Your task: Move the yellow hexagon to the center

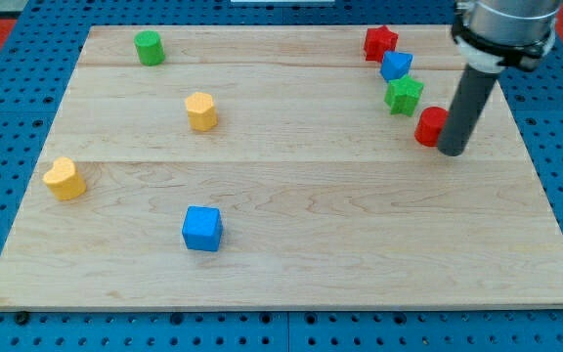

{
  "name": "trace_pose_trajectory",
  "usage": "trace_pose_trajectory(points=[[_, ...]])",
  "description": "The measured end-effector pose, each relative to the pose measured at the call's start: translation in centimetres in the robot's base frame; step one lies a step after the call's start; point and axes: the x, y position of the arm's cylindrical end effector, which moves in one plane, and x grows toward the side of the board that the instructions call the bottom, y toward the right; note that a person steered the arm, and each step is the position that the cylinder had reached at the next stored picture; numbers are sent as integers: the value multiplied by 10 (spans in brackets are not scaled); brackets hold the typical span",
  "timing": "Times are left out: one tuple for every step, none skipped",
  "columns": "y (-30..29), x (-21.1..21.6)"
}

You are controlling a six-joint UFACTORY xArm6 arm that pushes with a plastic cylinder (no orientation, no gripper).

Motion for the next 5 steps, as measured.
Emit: trace_pose_trajectory(points=[[26,-12],[-3,-12],[-29,-14],[-22,-14],[-41,23]])
